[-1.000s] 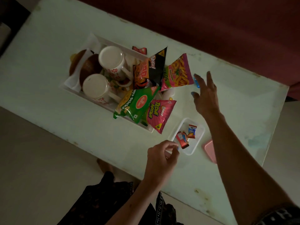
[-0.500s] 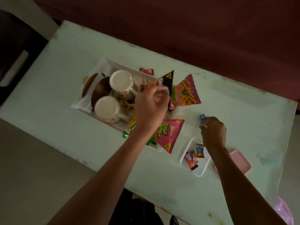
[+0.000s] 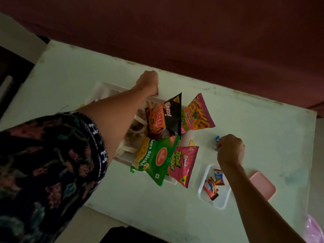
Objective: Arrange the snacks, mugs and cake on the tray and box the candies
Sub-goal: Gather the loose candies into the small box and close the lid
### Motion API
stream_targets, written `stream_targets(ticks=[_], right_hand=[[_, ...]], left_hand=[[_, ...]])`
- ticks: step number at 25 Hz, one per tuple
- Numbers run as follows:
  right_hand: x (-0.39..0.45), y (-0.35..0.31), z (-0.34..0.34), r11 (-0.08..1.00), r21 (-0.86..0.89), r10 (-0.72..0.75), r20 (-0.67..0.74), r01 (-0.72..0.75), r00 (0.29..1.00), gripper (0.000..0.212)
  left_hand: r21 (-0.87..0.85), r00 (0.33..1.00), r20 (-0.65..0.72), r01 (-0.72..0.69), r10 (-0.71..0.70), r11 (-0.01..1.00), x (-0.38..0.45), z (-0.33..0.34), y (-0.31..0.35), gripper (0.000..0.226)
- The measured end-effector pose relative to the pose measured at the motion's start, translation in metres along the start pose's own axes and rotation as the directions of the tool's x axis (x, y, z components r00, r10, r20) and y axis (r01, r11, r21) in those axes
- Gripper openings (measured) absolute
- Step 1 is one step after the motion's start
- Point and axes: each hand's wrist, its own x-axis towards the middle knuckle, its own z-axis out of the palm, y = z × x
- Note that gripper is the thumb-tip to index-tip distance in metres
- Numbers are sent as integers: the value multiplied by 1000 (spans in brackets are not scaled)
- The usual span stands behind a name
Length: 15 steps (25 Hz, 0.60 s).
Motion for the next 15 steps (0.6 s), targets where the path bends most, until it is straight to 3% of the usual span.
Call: stream_targets(ticks=[7,9,11,13,15], right_hand=[[2,-2,-1,994,80,75,-41,-72,996,21],[4,-2,0,992,102,87,-52,-81,995,20],[4,-1,1,991,108,87,-55,-81,995,20],[6,2,0,993,97,69,-35,-65,997,16],[11,4,-5,998,58,39,17,-40,999,15]], left_hand=[[43,999,1,35,-35,998,16,11,-4,27],[-99,995,-75,61,-68,993,14,9,-3,29],[-345,972,-208,33,-111,938,1,-2,9,23],[-545,926,-362,-115,-109,831,-25,-16,27,17],[-681,894,-428,-223,-132,698,-62,-23,42,17]])
